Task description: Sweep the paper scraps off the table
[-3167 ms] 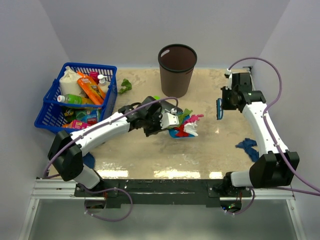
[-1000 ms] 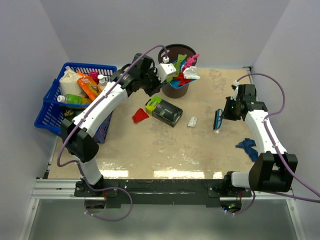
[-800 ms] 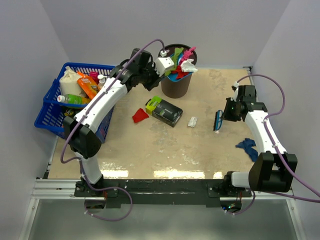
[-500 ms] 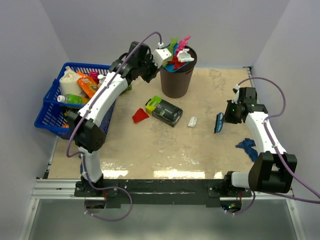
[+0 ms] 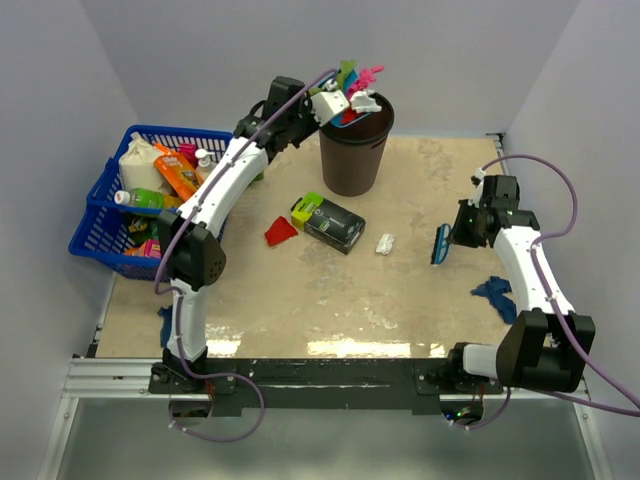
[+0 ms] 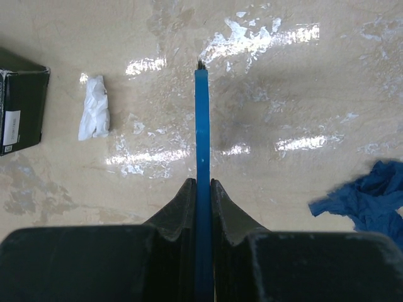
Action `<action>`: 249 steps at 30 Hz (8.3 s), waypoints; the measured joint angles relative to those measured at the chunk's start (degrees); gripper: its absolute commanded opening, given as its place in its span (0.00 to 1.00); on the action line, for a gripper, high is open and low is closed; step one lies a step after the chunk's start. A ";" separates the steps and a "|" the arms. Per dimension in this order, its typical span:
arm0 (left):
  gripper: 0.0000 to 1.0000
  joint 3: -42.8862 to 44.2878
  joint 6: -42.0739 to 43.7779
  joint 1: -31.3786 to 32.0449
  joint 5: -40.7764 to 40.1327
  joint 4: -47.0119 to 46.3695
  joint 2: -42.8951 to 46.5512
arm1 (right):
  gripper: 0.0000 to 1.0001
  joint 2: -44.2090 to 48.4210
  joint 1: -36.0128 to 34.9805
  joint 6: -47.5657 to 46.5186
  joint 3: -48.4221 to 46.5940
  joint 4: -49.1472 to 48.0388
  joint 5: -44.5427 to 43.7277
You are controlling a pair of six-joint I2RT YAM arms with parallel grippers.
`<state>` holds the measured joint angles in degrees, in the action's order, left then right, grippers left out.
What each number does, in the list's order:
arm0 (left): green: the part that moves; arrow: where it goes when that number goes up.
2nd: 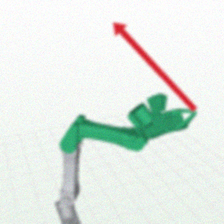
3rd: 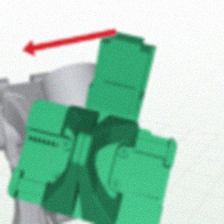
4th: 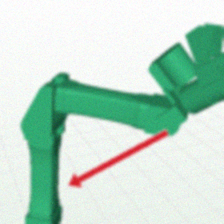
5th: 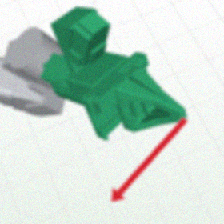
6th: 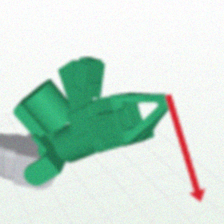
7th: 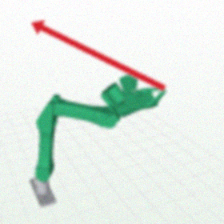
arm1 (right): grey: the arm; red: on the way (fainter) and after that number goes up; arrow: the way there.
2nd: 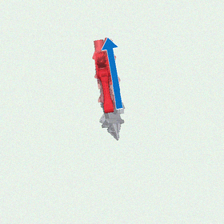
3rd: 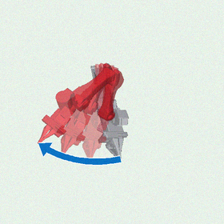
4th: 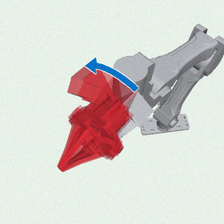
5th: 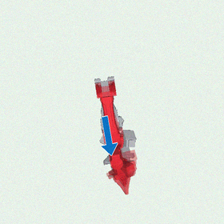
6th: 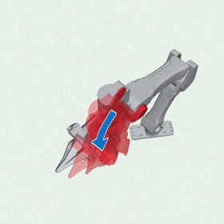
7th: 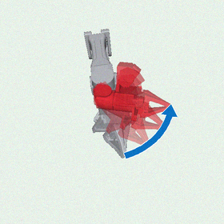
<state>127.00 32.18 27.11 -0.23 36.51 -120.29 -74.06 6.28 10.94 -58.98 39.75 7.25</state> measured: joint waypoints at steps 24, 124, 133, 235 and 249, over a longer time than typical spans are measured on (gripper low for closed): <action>0.00 -22.29 48.63 3.10 -21.22 -35.34 2.01 | 0.00 0.28 1.75 1.14 1.70 -0.39 1.60; 0.00 -64.48 5.11 4.72 8.35 3.82 38.53 | 0.00 -22.03 -1.27 -32.02 -19.37 29.44 -7.04; 0.00 -61.48 4.92 2.67 7.82 4.15 37.83 | 0.00 -19.50 -13.51 -37.16 -28.46 35.28 12.57; 0.00 -35.65 -8.83 -12.35 3.58 -7.67 50.01 | 0.00 -16.90 -62.01 -49.62 -6.16 -12.46 10.23; 0.00 -46.45 -2.23 0.55 7.74 4.74 46.23 | 0.00 20.61 -51.56 -56.85 1.66 10.97 1.53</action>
<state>80.55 29.95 27.66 7.51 41.25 -74.06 -53.45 -45.28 -45.91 -57.32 50.72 8.78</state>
